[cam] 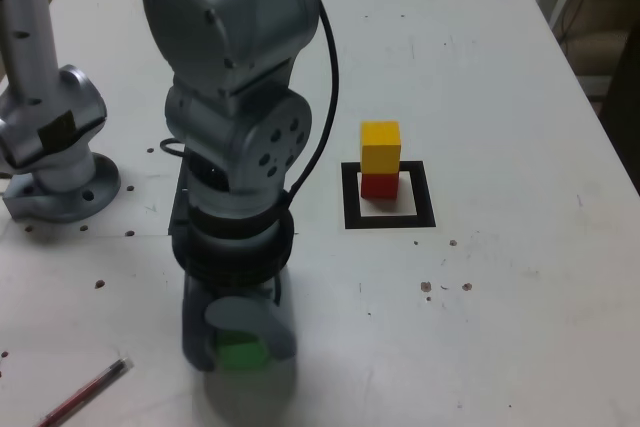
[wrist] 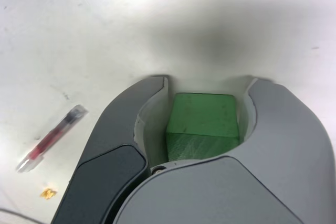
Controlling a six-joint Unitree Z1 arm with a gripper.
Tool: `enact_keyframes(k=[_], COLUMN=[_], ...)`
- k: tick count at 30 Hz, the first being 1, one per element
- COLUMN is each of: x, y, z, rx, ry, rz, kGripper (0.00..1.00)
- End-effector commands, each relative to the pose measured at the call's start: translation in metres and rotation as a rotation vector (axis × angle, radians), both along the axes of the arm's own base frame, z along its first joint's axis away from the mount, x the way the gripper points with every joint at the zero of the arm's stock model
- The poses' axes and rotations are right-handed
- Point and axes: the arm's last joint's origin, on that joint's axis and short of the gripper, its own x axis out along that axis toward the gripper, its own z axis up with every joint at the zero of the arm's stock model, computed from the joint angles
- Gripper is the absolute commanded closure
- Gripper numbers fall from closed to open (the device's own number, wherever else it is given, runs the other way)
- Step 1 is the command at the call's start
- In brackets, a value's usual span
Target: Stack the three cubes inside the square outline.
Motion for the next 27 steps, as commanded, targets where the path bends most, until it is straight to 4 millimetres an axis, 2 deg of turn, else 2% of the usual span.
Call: enact_keyframes(k=[1, 6, 11, 17, 27], x=[0.001, 0.004, 0.010, 0.035, 0.067], y=[0.000, 0.001, 0.011, 0.044, 0.099], z=[0.006, 0.019, 0.046, 0.082, 0.109], rx=[0.006, 0.035, 0.055, 0.091, 0.118], ry=[-0.025, -0.060, -0.085, -0.082, -0.074], rz=[-0.001, -0.010, -0.039, -0.086, -0.109], kGripper=[0.76, 0.80, 0.82, 0.82, 0.82])
